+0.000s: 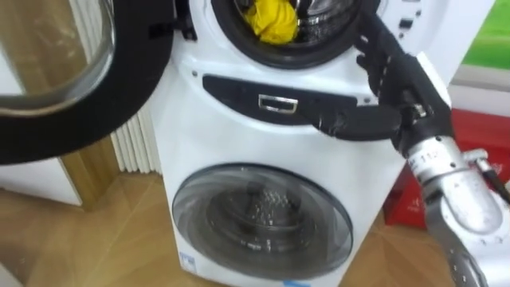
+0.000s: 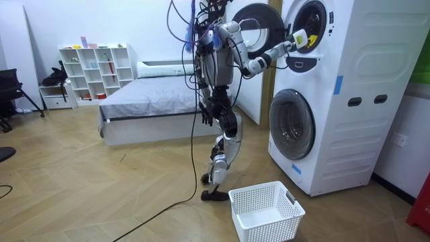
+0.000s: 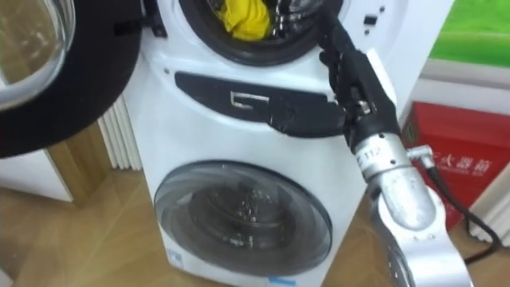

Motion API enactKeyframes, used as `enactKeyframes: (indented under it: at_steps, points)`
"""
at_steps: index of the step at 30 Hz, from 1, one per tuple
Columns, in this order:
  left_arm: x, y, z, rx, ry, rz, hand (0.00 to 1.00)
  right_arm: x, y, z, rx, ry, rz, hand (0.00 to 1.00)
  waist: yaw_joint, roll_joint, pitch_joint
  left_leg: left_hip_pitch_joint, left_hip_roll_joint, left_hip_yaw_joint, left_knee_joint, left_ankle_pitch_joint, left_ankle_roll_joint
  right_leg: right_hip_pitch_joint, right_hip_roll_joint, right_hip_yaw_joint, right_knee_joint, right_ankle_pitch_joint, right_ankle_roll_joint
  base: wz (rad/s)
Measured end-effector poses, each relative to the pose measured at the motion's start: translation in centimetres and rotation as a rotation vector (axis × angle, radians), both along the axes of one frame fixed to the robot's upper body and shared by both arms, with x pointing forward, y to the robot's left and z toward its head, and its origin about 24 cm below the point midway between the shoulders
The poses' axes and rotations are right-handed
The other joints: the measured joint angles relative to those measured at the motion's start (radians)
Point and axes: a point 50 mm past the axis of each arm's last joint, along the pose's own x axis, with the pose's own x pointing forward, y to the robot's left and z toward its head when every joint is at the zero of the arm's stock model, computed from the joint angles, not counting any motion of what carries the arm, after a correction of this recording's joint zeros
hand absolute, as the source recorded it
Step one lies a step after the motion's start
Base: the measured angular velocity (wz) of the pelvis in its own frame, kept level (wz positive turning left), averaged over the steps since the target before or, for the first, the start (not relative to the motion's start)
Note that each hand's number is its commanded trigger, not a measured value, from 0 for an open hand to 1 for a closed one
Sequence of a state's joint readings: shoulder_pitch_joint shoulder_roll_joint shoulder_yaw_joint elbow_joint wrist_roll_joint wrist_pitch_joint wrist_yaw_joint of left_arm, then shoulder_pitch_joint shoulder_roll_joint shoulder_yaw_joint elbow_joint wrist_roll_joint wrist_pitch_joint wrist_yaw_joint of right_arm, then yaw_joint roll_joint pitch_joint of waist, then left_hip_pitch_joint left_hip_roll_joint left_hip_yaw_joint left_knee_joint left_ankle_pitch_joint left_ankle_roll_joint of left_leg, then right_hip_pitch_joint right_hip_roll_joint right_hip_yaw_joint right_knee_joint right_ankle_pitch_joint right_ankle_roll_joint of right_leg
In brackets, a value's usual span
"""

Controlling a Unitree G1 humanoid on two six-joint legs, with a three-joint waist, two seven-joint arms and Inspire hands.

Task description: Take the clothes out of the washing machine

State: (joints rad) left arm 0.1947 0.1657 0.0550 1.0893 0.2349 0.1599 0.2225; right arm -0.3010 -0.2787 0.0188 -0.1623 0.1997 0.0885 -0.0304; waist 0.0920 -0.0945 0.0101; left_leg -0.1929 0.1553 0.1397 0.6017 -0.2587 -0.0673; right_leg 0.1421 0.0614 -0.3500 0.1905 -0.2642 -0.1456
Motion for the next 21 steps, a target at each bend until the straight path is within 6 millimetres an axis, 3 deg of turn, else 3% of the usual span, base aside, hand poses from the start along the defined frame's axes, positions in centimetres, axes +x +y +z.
enactKeyframes:
  at_steps: [1,2,3,4,5,6,9,12,15,17,21]
  points:
    - [0.0,0.0,0.0,0.003,0.007,-0.006,0.00,0.0,-0.1,0.1,0.005,-0.004,-0.013,0.00,0.004,-0.004,-0.0009,-0.031,-0.003,0.001,-0.077,0.011,-0.004,0.001,-0.003,-0.001,-0.002,-0.003,0.005,-0.09]
    - [-0.1,0.2,0.0,0.011,0.018,-0.016,0.00,0.0,-0.1,0.0,0.011,-0.003,-0.026,0.00,0.018,-0.010,-0.0031,-0.057,-0.006,0.001,-0.144,0.065,-0.006,0.004,-0.008,0.006,-0.005,-0.007,0.012,-0.16]
    - [-0.3,0.2,0.0,0.013,0.024,-0.017,0.00,0.1,-0.1,-0.1,0.012,0.000,-0.031,0.00,0.020,-0.009,-0.0027,-0.062,-0.010,0.001,-0.168,0.097,-0.005,0.007,-0.012,0.016,-0.005,-0.010,0.016,-0.20]
    - [-0.7,0.2,0.0,0.015,0.036,-0.020,0.00,0.1,-0.2,-0.2,0.014,0.004,-0.041,0.00,0.024,-0.015,-0.0082,-0.063,-0.016,0.001,-0.206,0.159,0.004,0.019,-0.019,0.021,-0.005,-0.016,0.028,-0.11]
    - [-0.8,0.3,0.0,0.016,0.040,-0.019,0.00,0.2,-0.2,-0.2,0.018,0.006,-0.049,0.00,0.023,-0.017,-0.0094,-0.060,-0.021,0.001,-0.209,0.179,0.013,0.025,-0.024,0.023,-0.003,-0.021,0.035,0.00]
    - [-0.9,0.3,0.1,0.018,0.045,-0.017,0.00,0.2,-0.3,-0.4,0.022,0.013,-0.064,0.00,0.019,-0.029,-0.0127,-0.043,-0.039,0.007,-0.214,0.178,0.022,0.029,-0.040,0.024,-0.003,-0.029,0.049,0.04]
    - [-0.7,0.2,0.0,0.001,0.044,-0.018,0.00,0.2,-0.3,-0.4,0.034,0.014,-0.065,0.00,0.013,-0.033,-0.0128,-0.026,-0.063,0.023,-0.210,0.158,0.041,0.035,-0.069,0.027,-0.001,-0.028,0.074,0.00]
    - [-0.4,0.3,0.1,0.001,0.030,-0.015,0.00,0.0,-0.1,0.1,0.031,-0.011,-0.054,0.00,-0.011,-0.020,-0.0029,-0.021,-0.084,0.023,-0.210,0.142,0.054,0.035,-0.095,0.015,0.032,-0.041,0.103,0.09]
    - [0.4,0.2,0.1,-0.002,0.013,-0.023,0.00,-0.1,-0.5,0.3,0.024,-0.021,-0.075,0.00,-0.058,-0.014,-0.0017,-0.009,-0.120,0.024,-0.214,0.126,0.071,0.029,-0.132,-0.009,0.097,-0.064,0.144,0.19]
    - [1.4,0.0,0.1,-0.007,-0.010,-0.038,0.00,-0.1,-1.0,0.4,0.011,-0.025,-0.102,0.00,-0.071,-0.007,0.0002,0.007,-0.143,0.029,-0.219,0.104,0.095,0.001,-0.174,-0.009,0.208,-0.081,0.173,0.08]
    - [3.1,0.0,0.3,-0.005,-0.051,-0.052,0.00,-0.2,-1.4,0.1,0.006,-0.019,-0.148,0.00,-0.105,-0.005,0.0021,0.053,-0.184,0.037,-0.226,0.082,0.129,-0.072,-0.265,-0.009,0.458,-0.071,0.195,0.05]
